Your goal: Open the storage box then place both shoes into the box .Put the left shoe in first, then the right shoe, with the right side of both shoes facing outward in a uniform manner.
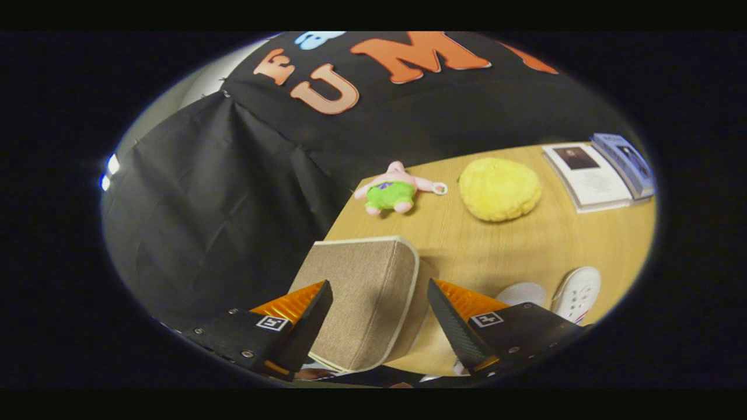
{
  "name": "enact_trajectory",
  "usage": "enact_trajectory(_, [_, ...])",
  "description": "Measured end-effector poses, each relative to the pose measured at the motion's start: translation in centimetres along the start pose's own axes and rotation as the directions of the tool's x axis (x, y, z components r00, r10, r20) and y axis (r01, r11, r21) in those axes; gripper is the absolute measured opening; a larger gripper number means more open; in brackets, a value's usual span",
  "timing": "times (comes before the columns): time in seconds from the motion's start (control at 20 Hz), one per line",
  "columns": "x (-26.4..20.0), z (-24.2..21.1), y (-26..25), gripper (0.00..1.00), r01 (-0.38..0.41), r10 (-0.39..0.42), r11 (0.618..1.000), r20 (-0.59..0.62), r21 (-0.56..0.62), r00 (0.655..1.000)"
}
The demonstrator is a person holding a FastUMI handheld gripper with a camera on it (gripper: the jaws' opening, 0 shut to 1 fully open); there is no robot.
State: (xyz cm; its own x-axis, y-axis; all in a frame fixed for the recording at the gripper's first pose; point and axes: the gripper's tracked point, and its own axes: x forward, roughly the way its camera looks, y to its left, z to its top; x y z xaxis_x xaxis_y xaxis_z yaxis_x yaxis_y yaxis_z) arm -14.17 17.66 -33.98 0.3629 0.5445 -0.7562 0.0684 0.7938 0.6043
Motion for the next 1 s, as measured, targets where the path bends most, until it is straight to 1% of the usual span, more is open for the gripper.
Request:
enact_trajectory(0.05, [0.4,-0.6,0.3,0.97,-0.021,0.023,0.998,-0.025,0.064,0.999])
enact_trajectory(0.1, [0.9,-1.1,0.2,0.97,-0.035,0.039,0.994,-0.034,0.103,0.999])
enact_trajectory(0.3, [2.7,-3.4,-1.6,0.96,-0.029,0.043,0.989,-0.093,0.144,0.995])
enact_trajectory(0.4, [3.4,-4.8,-1.6,0.96,-0.03,0.056,0.985,-0.148,0.173,0.987])
enact_trajectory(0.55, [4.1,-6.8,-0.1,0.96,-0.092,0.142,0.968,-0.211,0.232,0.967])
enact_trajectory(0.6, [4.3,-7.4,-0.1,0.96,-0.102,0.158,0.965,-0.227,0.24,0.961])
enact_trajectory(0.65, [4.5,-7.4,0.0,0.97,-0.116,0.175,0.96,-0.221,0.256,0.959])
enact_trajectory(0.8, [4.4,-7.2,0.0,0.97,-0.12,0.193,0.942,-0.216,0.312,0.957])
enact_trajectory(0.9, [3.7,-6.6,0.6,0.96,-0.157,0.232,0.931,-0.202,0.329,0.952])
enact_trajectory(1.0, [3.0,-6.3,1.0,0.95,-0.175,0.256,0.918,-0.195,0.356,0.947])
